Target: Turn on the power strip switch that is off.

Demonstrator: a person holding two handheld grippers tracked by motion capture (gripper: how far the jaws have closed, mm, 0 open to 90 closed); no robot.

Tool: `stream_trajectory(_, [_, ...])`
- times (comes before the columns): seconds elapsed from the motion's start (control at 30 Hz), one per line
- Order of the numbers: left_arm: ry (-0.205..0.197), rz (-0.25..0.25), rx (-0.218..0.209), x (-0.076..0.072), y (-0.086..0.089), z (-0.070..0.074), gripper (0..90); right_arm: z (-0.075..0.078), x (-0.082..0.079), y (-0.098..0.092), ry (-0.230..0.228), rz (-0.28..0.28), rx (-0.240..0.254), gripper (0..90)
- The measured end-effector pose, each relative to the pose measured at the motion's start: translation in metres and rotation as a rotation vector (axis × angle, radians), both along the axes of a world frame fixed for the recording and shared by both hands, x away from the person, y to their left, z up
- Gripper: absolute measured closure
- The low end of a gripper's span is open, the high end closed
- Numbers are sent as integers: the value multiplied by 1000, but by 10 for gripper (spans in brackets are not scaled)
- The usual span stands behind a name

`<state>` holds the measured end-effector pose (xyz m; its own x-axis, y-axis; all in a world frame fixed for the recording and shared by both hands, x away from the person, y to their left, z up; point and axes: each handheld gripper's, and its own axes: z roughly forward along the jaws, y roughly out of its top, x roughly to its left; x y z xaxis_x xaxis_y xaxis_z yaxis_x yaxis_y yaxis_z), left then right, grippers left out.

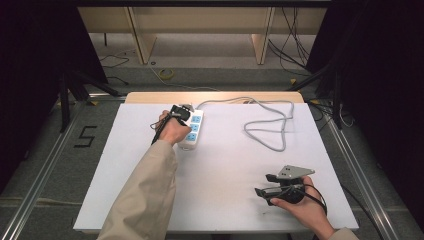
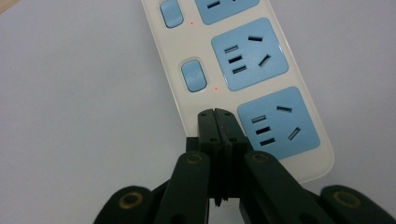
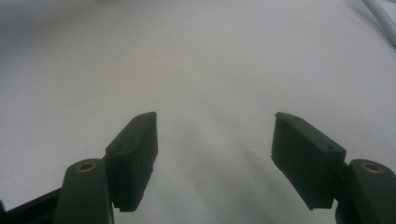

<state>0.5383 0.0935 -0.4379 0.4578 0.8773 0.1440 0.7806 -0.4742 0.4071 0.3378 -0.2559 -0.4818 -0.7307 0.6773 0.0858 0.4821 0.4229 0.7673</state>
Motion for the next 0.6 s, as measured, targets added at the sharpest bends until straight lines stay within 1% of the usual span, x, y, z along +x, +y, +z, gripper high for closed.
stream_trajectory(0.13, [-5,-5,16,0,-2,0,899,0,0,0,-1,0,0,323])
stream_trajectory(0.23, [-3,0,11,0,-2,0,899,0,0,0,-1,0,0,323])
stream_trajectory(0.3, [-1,-7,18,0,-2,0,899,0,0,0,-2,0,0,323])
stream_trajectory(0.47, [-1,3,12,0,-2,0,899,0,0,0,0,0,0,323])
stream_trajectory(0.6, [-3,-3,22,-1,-3,-1,899,0,0,0,1,-1,1,323])
